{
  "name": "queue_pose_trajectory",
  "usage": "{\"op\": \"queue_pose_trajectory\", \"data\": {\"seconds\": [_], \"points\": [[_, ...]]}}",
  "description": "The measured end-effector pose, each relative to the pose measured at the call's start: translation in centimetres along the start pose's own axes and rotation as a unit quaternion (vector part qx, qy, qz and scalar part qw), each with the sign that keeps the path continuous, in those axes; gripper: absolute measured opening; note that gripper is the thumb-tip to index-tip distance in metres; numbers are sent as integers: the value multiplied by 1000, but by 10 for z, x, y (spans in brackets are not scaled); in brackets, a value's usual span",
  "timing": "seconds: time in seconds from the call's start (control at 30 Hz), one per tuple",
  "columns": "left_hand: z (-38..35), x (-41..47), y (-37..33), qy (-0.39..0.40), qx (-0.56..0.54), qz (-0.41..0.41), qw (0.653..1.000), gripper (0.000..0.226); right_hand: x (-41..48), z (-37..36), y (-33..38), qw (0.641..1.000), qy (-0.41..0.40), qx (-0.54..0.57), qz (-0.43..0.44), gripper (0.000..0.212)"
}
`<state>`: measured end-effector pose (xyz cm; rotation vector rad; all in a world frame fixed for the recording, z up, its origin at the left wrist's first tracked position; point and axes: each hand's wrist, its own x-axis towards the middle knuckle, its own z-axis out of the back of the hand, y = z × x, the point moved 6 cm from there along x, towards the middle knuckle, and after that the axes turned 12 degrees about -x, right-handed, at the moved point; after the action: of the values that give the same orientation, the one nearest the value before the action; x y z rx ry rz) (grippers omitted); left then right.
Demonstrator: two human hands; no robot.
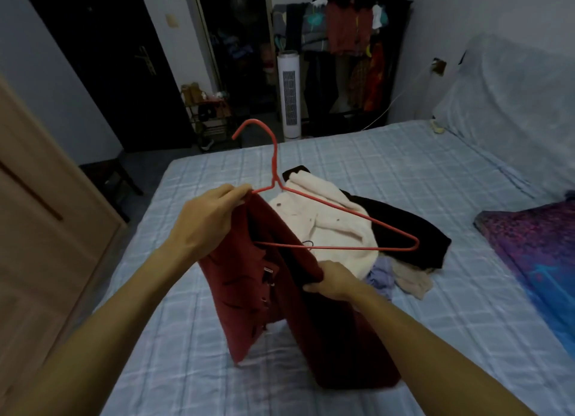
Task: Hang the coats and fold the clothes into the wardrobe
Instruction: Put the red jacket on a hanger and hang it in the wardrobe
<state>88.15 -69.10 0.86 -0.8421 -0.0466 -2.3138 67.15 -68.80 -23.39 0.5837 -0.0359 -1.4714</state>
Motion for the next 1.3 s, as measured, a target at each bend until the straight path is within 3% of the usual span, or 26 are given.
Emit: {"op": "queue_pose_trajectory", "data": {"seconds": [0.1, 0.23, 0.43, 0.57, 0.73, 0.93, 1.0, 1.07, 1.17, 1.3], "points": [[6, -5, 27, 5, 36, 18, 999, 31, -11, 14, -45, 997, -23, -20, -67, 43], [0, -9, 48, 29, 81, 12, 996, 42, -47, 102, -80, 960, -229, 32, -160, 25], [-14, -1, 45, 42, 118, 9, 992, 49, -88, 221, -58, 892, -374, 139, -212, 26], [-17, 13, 28, 20, 129, 29, 991, 57, -97, 258, -26, 861, -426, 180, -213, 12], [-6, 25, -17, -42, 117, -23, 992, 48, -117, 277, 11, 838, -478, 188, -184, 11], [-10, 41, -31, -77, 67, 37, 994, 39, -124, 257, 51, 895, -425, 105, -79, 13], [-8, 47, -34, -96, 49, 55, 993, 33, -121, 238, 69, 912, -398, 93, -16, 34], [-2, 52, -39, -123, 34, 50, 991, 31, -122, 229, 78, 922, -383, 38, 35, 38], [14, 55, -43, -179, 11, 22, 984, 26, -133, 239, 65, 902, -427, -56, 40, 33], [32, 54, -46, -234, -14, -8, 972, 27, -149, 254, 52, 843, -536, -15, 53, 15]]}}
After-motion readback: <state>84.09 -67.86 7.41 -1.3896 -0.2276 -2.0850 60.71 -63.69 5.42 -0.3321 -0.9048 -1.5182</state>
